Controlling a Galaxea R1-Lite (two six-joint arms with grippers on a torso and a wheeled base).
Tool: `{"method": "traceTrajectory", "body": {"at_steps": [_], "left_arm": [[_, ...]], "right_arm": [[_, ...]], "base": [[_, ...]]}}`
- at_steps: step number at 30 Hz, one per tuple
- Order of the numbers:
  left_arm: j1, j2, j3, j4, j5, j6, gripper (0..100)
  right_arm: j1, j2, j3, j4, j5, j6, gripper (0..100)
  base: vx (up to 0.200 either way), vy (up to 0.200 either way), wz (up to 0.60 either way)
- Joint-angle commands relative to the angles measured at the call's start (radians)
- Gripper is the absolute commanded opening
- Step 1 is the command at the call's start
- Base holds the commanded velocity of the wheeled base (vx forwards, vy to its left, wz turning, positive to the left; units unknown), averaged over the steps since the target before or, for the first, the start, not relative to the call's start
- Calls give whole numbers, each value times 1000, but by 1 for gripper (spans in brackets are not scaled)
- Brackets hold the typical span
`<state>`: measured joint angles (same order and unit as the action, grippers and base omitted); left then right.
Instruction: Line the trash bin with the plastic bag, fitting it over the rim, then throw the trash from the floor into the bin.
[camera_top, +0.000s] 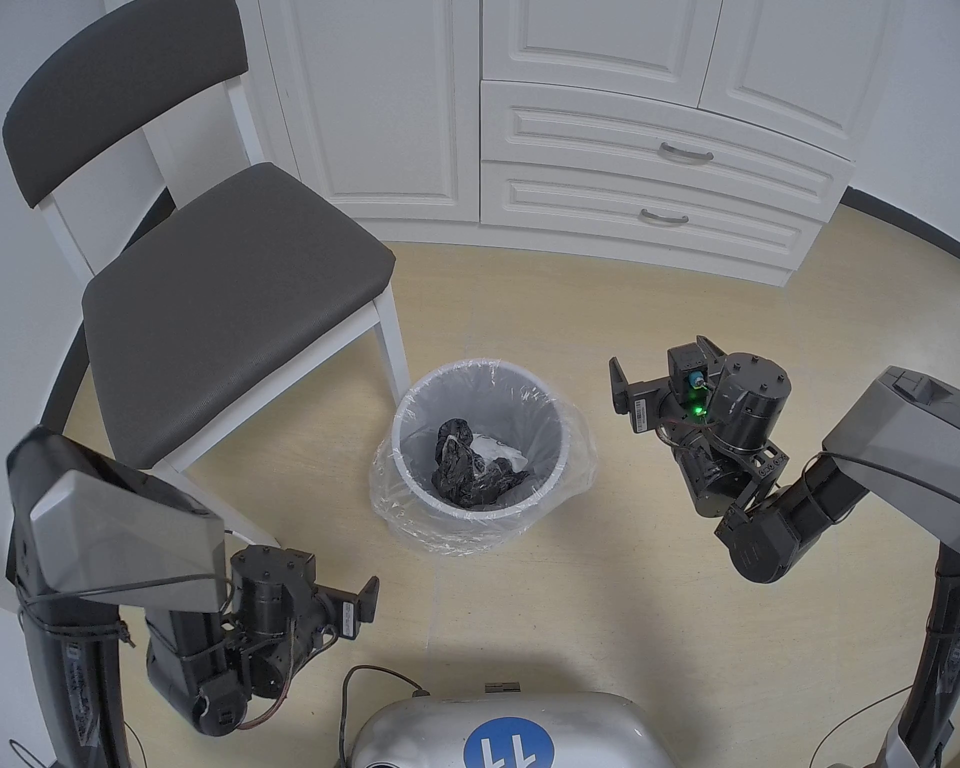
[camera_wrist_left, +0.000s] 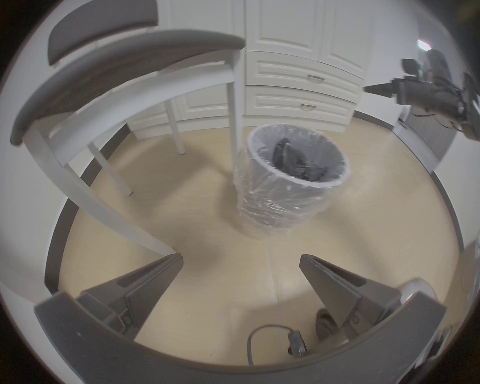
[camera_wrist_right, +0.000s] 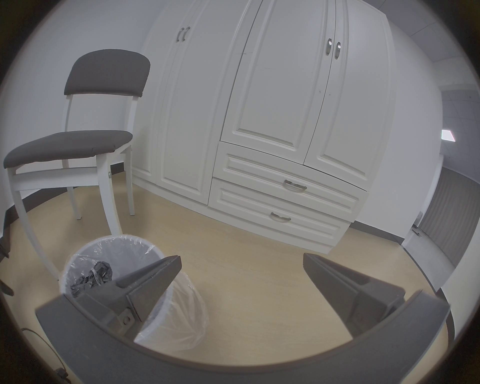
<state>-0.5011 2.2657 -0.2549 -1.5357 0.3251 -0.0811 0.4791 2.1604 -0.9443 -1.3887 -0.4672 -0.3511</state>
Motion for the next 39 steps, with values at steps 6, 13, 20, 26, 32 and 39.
{"method": "traceTrajectory", "body": {"at_steps": [6,13,20,26,32,39], "left_arm": [[154,253,-264,-1,28,-49,100],[193,356,-457,-1,34,-140,100],[184,463,-716,3,40,-157,100],[184,479,-862,132,40,-158,100],[174,482,-943,221,32,-157,100],[157,491,-1035,322,29,-151,100]], "right_arm": [[-31,36,-57,-3,-13,-3,100],[-36,41,-79,-3,-14,-2,100],[-54,41,-102,-10,-13,-3,100],[-62,49,-111,-13,-13,-3,100],[-70,53,-120,-13,-11,-3,100],[-77,49,-122,-15,-11,-3,100]], "base": [[0,0,0],[0,0,0],[0,0,0],[0,0,0],[0,0,0],[0,0,0]]}}
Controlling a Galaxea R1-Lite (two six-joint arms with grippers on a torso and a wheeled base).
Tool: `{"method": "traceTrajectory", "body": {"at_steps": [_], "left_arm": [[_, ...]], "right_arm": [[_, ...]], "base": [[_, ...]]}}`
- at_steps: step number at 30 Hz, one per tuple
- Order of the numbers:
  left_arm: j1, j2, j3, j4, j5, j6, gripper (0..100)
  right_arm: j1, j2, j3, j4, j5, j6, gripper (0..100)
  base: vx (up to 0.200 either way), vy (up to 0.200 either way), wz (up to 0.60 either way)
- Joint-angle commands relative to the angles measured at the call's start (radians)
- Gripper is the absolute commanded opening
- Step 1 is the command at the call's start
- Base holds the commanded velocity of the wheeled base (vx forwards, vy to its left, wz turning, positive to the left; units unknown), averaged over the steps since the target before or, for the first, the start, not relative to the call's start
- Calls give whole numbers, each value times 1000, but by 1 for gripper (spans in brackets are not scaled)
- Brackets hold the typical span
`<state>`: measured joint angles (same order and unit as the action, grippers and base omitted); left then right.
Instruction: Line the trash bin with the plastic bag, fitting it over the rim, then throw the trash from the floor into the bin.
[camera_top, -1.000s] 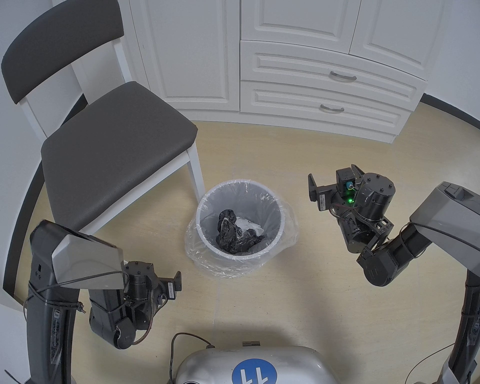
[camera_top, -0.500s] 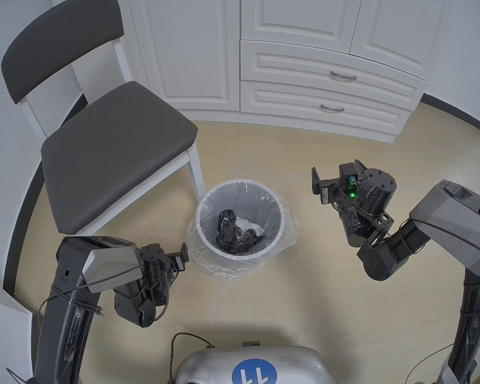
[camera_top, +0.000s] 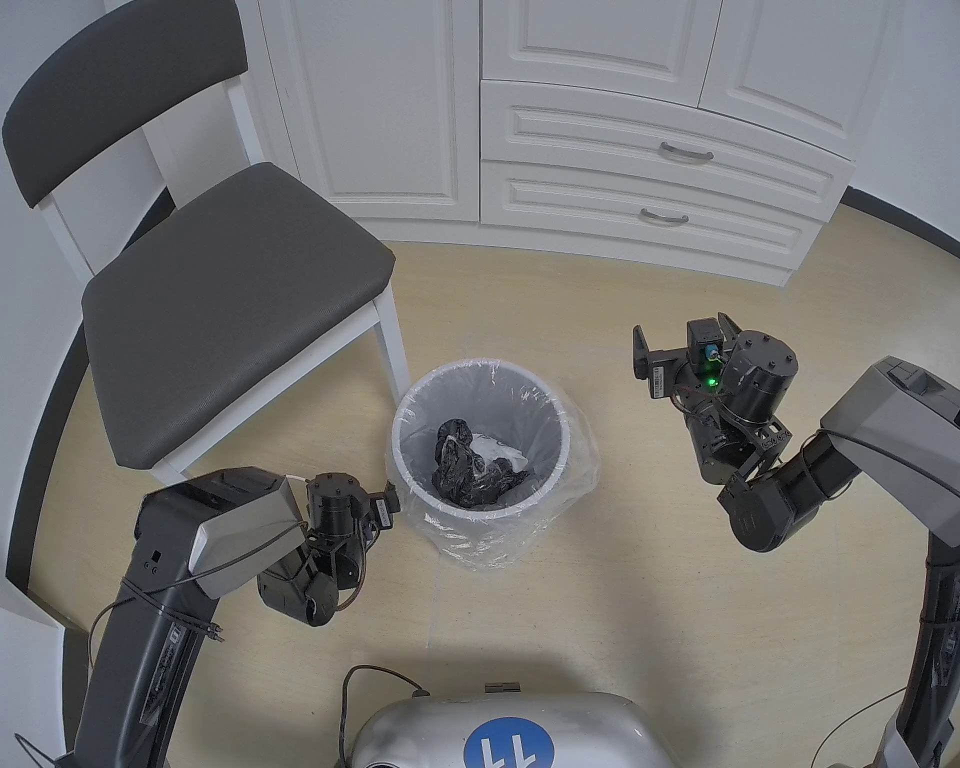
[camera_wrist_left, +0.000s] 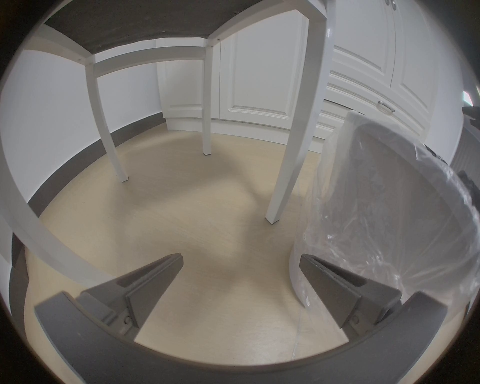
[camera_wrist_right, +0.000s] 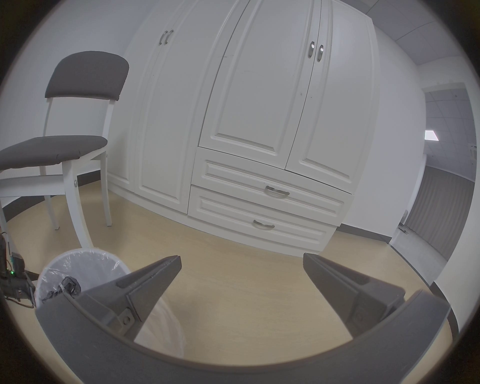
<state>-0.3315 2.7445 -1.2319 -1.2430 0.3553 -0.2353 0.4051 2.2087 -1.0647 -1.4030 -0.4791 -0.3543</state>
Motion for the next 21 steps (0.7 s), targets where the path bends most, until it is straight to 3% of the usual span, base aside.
{"method": "traceTrajectory", "body": {"at_steps": [1,7,15,21], "left_arm": [[-14,18,-72,40,1,4,100],[-15,17,-66,46,7,28,100],[14,-63,180,-61,10,64,100],[11,-147,448,-274,-1,139,100]], "right_arm": [[-3,0,-1,-1,1,0,100],[-3,-1,8,-2,1,0,100],[-11,-9,37,-5,1,-22,100],[-9,-57,101,-11,1,-23,100]], "base": [[0,0,0],[0,0,0],[0,0,0],[0,0,0]]}}
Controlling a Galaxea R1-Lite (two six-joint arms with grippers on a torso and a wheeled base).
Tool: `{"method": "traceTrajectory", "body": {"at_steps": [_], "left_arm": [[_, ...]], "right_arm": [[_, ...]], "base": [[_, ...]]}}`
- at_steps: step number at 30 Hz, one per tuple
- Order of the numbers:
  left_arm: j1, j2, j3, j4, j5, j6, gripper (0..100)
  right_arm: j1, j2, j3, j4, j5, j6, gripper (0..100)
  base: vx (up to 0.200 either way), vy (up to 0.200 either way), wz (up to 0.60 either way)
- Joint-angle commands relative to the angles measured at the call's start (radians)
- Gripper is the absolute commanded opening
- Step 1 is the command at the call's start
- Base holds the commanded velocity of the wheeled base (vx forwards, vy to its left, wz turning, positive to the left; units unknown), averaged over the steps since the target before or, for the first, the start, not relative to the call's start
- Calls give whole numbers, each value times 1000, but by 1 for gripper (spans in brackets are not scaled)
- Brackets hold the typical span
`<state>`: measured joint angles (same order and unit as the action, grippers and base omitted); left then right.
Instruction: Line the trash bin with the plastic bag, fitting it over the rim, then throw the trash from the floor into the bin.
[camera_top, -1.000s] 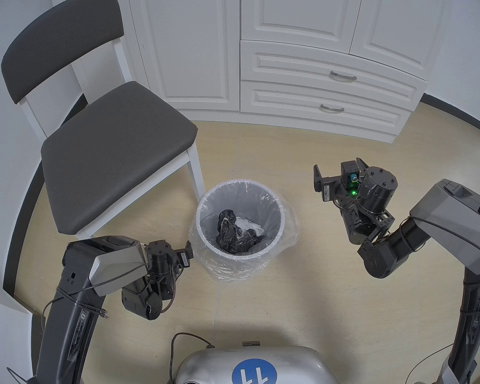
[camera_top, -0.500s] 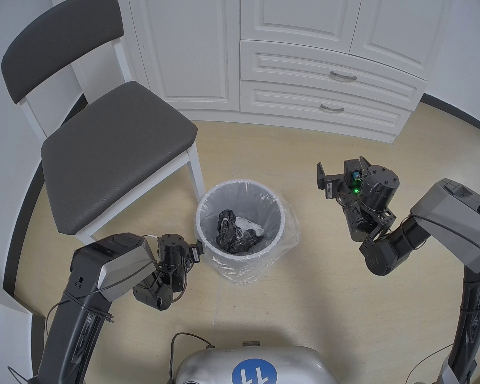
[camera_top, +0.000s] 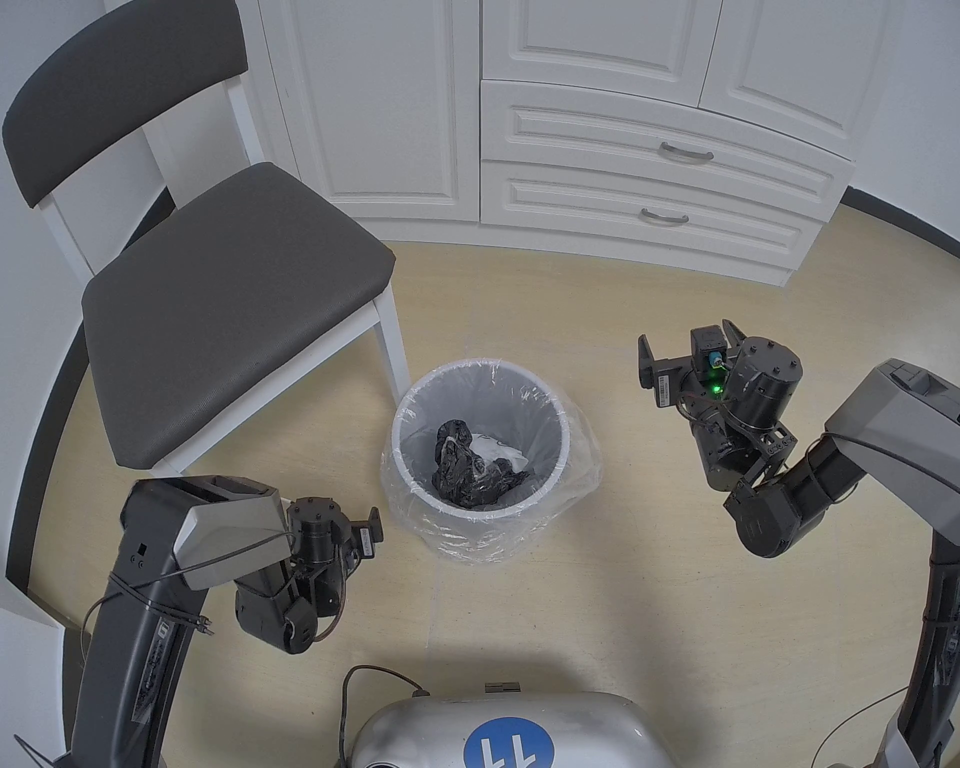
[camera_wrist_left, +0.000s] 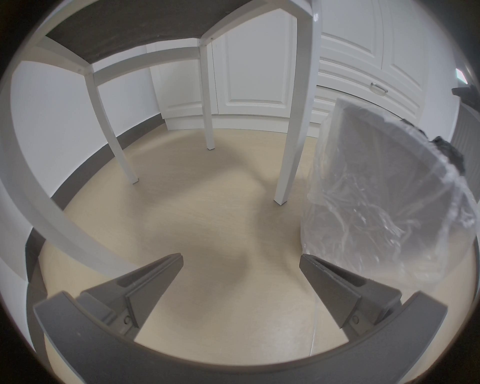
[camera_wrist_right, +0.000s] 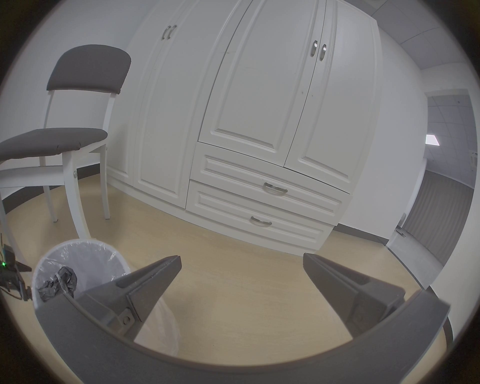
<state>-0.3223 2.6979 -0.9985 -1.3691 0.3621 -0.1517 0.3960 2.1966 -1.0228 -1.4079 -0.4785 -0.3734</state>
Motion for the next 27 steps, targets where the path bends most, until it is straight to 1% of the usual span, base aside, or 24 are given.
{"method": "traceTrajectory", "body": {"at_steps": [1,2,3,6,8,11,15,16,17,18,21,27], "left_arm": [[-3,-122,281,-176,-14,72,100],[-3,-122,281,-176,-14,72,100],[-14,-182,379,-168,-46,75,100],[-32,-260,492,-168,-130,70,100],[-43,-326,569,-168,-210,70,100],[-57,-394,629,-168,-252,70,100],[-80,-460,661,-168,-252,70,100],[-92,-509,689,-168,-252,70,100],[-92,-509,689,-168,-252,70,100],[-110,-567,722,-168,-250,70,100],[-130,-659,776,-166,-247,72,100],[-141,-811,860,-166,-218,75,100]], "right_arm": [[0,-58,81,-16,1,-4,100],[0,-58,81,-16,1,-4,100],[-2,-80,112,-26,3,-5,100],[-11,-112,150,-29,5,-15,100],[-22,-146,184,-34,9,-16,100],[-26,-186,228,-45,11,-16,100],[-29,-235,280,-49,14,-16,100],[-29,-261,302,-49,14,-16,100],[-29,-261,302,-49,14,-16,100],[-34,-285,325,-49,14,-15,100],[-40,-324,368,-49,15,-13,100],[-40,-391,467,-48,17,-12,100]], "base": [[0,0,0],[0,0,0],[0,0,0],[0,0,0],[0,0,0],[0,0,0],[0,0,0],[0,0,0],[0,0,0],[0,0,0],[0,0,0],[0,0,0]]}}
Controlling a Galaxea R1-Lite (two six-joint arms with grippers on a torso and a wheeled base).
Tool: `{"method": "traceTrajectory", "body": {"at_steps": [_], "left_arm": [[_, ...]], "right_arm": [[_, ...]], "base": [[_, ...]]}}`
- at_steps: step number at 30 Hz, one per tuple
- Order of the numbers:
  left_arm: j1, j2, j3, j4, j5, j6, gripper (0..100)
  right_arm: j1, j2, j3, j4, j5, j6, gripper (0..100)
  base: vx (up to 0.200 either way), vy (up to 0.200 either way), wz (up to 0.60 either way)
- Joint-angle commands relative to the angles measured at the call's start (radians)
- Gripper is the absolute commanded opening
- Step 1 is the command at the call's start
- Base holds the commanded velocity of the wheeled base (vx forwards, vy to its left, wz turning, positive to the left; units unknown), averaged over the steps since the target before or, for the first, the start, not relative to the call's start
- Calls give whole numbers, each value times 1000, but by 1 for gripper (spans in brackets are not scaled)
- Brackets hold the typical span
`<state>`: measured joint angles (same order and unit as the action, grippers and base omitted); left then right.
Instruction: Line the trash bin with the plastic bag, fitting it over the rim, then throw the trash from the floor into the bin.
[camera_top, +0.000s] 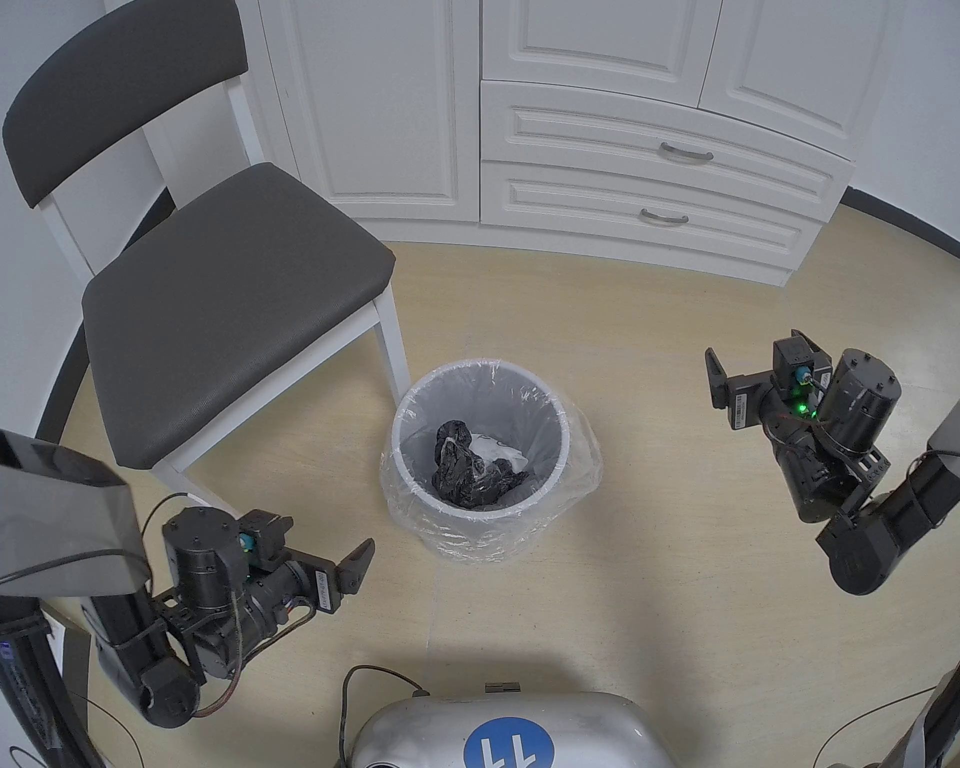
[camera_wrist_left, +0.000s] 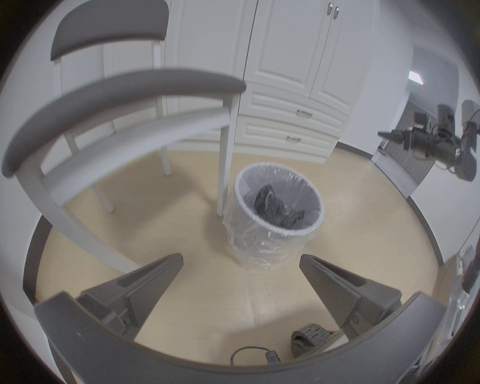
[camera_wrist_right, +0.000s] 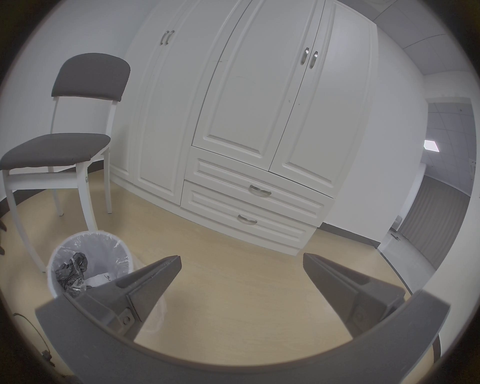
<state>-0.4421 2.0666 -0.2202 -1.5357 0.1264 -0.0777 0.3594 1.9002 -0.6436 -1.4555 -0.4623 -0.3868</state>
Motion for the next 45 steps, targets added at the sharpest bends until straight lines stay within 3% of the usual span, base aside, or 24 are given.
{"method": "traceTrajectory", "body": {"at_steps": [1,6,10,15,18,23,29,33,34,38,45], "left_arm": [[-21,-218,111,0,25,-1,100],[-44,-353,220,0,30,-5,100],[-46,-428,220,3,59,-10,100],[-49,-566,220,5,82,-16,100],[-47,-638,220,17,91,-13,100],[-47,-778,220,144,144,-11,100],[-41,-941,220,318,153,-7,100],[-40,-1065,220,456,193,33,100],[-38,-1105,220,502,205,36,100],[-36,-1166,214,563,237,36,100],[-32,-1214,206,602,331,39,100]], "right_arm": [[-3,-105,124,0,1,2,100],[-7,-112,233,-2,13,16,100],[-7,-110,289,-2,13,51,100],[-43,-101,375,-2,22,126,100],[-62,-107,429,-2,62,192,100],[-102,-133,507,-3,80,259,100],[-132,-179,578,-3,82,321,100],[-135,-190,644,11,80,384,100],[-135,-188,644,18,76,436,100],[-135,-194,644,24,67,526,100],[-125,-363,644,198,5,546,100]], "base": [[0,0,0],[0,0,0],[0,0,0],[0,0,0],[0,0,0],[0,0,0],[0,0,0],[0,0,0],[0,0,0],[0,0,0],[0,0,0]]}}
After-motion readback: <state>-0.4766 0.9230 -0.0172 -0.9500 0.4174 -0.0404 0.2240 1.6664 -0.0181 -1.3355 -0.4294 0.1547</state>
